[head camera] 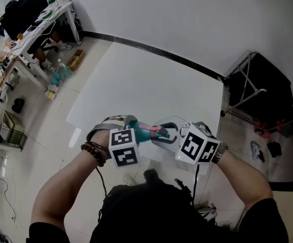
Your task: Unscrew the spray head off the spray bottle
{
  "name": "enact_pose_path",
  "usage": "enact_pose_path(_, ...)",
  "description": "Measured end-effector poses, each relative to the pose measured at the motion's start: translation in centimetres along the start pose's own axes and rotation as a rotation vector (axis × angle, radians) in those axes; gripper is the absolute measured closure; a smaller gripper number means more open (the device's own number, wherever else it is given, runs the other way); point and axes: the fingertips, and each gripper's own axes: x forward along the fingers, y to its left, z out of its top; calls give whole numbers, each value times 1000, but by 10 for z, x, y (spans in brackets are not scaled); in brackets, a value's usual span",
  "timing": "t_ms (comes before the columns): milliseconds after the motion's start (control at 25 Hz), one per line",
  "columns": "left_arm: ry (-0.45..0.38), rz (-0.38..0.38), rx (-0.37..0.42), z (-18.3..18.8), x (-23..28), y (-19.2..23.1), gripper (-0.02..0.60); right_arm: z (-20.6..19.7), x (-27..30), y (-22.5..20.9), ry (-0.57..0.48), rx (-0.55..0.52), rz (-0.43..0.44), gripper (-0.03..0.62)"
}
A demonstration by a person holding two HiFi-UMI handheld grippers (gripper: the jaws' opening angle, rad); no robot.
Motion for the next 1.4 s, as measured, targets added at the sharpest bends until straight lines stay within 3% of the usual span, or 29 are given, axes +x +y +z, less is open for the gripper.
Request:
enact_pose_path(320,-62,-156,51,3,-8,-21,201,0,-4,20,38,-280,35,464)
enact_pose_path(600,-76,-258,89,3,-12,-37,202,-7,-4,38,146,-620,15,464)
enact_pose_path(800,-75,-305,102,3,-11,-44,202,-9,-5,44,231,-910,-42,465)
enact_pose_path(920,-73,-332,94,1,-12,-45,202,-1,-3,46,225,-1104,-130,467)
enact_pose_path(1120,-80,-390,78,3,-13,-53,202,-14,-6,52,249,-1372,-189,470)
enact_pose_path(1280,-91,-383,66,6,-12,-50,202,-15,-8,48,235,-1425,-242,470)
enact_pose_path(1400,-96,-343,58,5,-9,-44,204,-13,-8,43,229,-1292,-246,452)
